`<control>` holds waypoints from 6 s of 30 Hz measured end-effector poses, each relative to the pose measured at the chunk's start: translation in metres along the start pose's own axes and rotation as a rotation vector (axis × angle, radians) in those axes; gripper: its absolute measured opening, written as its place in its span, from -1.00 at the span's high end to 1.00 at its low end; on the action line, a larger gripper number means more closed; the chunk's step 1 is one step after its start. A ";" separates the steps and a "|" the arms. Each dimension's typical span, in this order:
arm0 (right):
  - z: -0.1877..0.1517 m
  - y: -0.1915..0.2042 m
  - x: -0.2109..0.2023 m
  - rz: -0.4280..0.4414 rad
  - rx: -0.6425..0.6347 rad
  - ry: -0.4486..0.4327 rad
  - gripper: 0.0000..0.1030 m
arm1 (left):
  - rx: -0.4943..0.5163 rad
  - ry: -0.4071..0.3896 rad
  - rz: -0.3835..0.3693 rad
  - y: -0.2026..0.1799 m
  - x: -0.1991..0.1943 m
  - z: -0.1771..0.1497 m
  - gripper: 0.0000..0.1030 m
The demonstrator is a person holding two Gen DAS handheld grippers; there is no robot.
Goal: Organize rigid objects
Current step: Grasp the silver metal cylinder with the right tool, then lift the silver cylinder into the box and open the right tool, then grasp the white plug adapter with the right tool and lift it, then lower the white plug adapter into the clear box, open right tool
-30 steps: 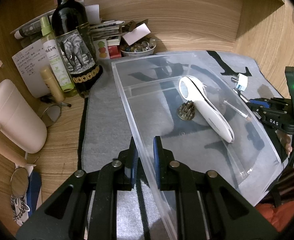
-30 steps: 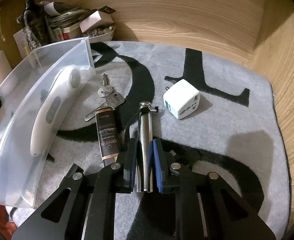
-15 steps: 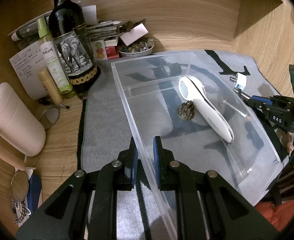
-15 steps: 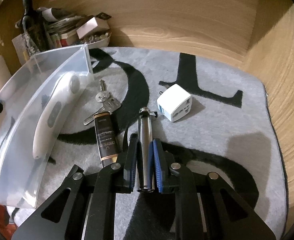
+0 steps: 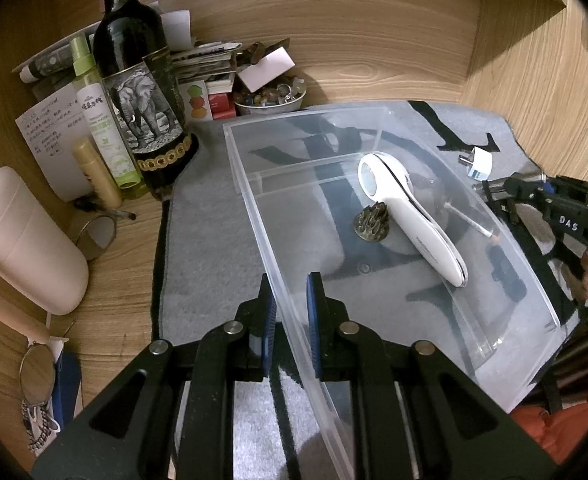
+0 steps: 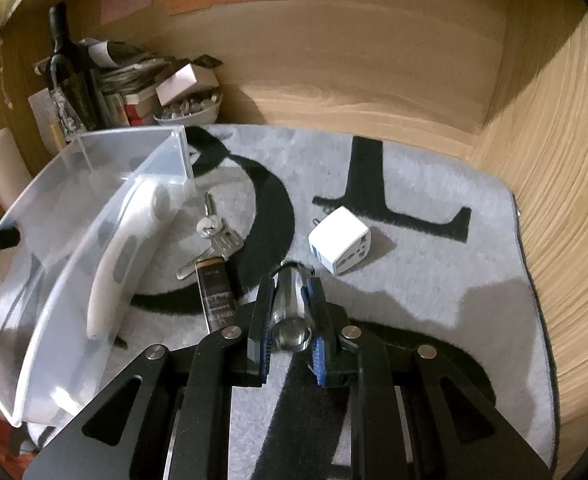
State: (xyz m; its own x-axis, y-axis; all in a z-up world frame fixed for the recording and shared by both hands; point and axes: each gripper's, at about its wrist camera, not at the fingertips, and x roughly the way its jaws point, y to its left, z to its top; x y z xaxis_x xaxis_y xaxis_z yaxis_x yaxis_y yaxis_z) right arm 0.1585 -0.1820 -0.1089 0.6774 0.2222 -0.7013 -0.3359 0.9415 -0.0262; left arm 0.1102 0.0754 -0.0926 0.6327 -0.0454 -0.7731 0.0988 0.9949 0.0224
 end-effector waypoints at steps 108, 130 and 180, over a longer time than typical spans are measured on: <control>0.048 -0.022 0.062 -0.081 0.004 0.079 -0.22 | 0.007 -0.016 -0.001 0.000 0.001 0.000 0.75; 0.054 0.006 0.021 -0.013 -0.074 -0.019 0.15 | 0.007 -0.017 -0.001 0.000 0.001 -0.001 0.75; 0.073 0.122 0.019 0.250 -0.275 0.002 -0.06 | 0.003 -0.033 0.002 0.000 0.001 -0.004 0.67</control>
State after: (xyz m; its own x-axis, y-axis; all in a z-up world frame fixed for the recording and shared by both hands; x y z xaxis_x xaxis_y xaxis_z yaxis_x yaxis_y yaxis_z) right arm 0.1779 -0.0441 -0.0730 0.5509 0.4358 -0.7117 -0.6544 0.7548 -0.0444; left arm 0.1074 0.0762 -0.0956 0.6576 -0.0464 -0.7520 0.1001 0.9946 0.0262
